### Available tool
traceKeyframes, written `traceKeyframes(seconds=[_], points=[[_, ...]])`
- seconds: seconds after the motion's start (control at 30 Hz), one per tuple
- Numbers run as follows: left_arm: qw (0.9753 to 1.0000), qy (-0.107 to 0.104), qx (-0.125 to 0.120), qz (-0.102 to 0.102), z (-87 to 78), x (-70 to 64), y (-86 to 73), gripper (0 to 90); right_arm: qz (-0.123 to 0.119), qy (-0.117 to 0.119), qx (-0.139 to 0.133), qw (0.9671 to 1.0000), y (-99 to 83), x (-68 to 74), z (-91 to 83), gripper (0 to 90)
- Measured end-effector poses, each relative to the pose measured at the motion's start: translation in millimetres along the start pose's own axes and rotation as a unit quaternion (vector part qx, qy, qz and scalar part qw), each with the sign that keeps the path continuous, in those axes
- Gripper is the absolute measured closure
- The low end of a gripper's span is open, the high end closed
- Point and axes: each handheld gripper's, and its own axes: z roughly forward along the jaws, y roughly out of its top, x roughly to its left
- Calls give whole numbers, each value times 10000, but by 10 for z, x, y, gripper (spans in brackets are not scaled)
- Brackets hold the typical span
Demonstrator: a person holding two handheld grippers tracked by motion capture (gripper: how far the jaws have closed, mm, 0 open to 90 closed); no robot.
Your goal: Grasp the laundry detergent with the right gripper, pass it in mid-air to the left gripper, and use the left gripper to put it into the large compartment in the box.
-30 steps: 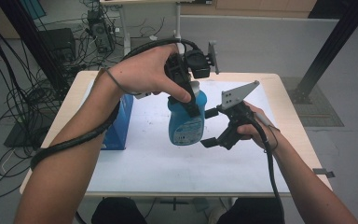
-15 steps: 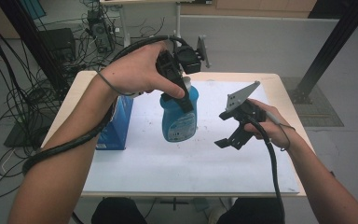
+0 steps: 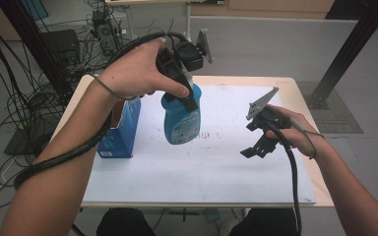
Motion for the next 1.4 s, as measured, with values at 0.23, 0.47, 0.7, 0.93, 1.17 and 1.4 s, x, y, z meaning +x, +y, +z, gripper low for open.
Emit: traceKeyframes(seconds=[0.23,0.47,0.7,0.93,1.17,1.4], points=[[9990,157,74,-410,-66,88,-64,377,178,-129,417,9989,-74,-15,-11,40],[9957,308,71,-874,-175,202,-145,376,292,-222,785,9962,-107,-3,9,49],[9908,527,178,-1237,-226,315,-221,376,386,-242,1034,9936,-132,-23,46,48],[9824,706,253,-1710,-339,478,-321,376,334,-258,1149,9925,-123,-13,57,49],[9717,863,260,-2183,-472,651,-419,377,334,-269,1256,9912,-136,-28,73,50],[9611,821,237,-2625,-546,867,-483,377,319,-274,1204,9918,-132,-26,77,51]])
